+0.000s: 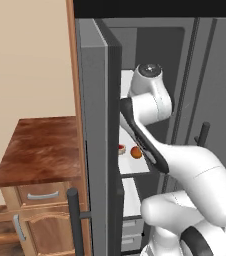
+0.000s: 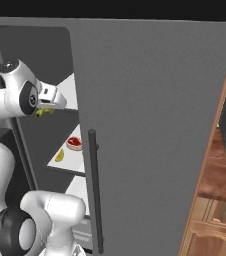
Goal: Take the steak and broccoli from the highest rack and move them to the second highest rack where the mango and lemon wedge are located, to maximize freezer space. Close the freezer door after rearranging.
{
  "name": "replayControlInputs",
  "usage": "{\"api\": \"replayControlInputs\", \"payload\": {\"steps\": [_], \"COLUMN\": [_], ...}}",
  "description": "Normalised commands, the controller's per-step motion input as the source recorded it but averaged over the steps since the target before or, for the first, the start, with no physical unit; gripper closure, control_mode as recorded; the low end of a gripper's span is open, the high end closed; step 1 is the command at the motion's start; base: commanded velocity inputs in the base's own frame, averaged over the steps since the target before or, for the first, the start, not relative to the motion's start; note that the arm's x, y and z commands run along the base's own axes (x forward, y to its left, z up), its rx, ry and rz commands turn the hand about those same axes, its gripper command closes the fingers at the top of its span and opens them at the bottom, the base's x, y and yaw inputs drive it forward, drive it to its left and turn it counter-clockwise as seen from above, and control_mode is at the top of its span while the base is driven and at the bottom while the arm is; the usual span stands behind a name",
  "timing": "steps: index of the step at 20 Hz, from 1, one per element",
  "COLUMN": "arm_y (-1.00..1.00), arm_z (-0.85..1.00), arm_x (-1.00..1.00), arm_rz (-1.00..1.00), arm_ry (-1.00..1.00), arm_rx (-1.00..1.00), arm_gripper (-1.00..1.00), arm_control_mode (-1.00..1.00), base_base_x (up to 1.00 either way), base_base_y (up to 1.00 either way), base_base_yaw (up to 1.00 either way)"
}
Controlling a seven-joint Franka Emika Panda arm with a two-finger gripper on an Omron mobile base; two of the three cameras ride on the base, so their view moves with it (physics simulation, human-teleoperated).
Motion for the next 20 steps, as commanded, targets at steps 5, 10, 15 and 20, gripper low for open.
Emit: {"api": "replayControlInputs", "payload": {"steps": [5,10,15,20], "arm_y": [0.00,0.00,0.00,0.00], "arm_z": [-0.10,-0.53,-0.64,-0.59], "arm_x": [-0.72,-0.32,-0.22,-0.02], "arm_rz": [0.00,0.00,0.00,0.02], "arm_ry": [0.06,0.15,0.07,0.08], "arm_rx": [0.00,-0.04,-0.10,-0.11], "arm_gripper": [1.00,1.00,1.00,1.00], "arm_control_mode": [-1.00,-1.00,-1.00,-1.00], "base_base_x": [0.00,0.00,0.00,0.00], "base_base_y": [0.00,0.00,0.00,0.00], "base_base_yaw": [0.00,0.00,0.00,0.00]}}
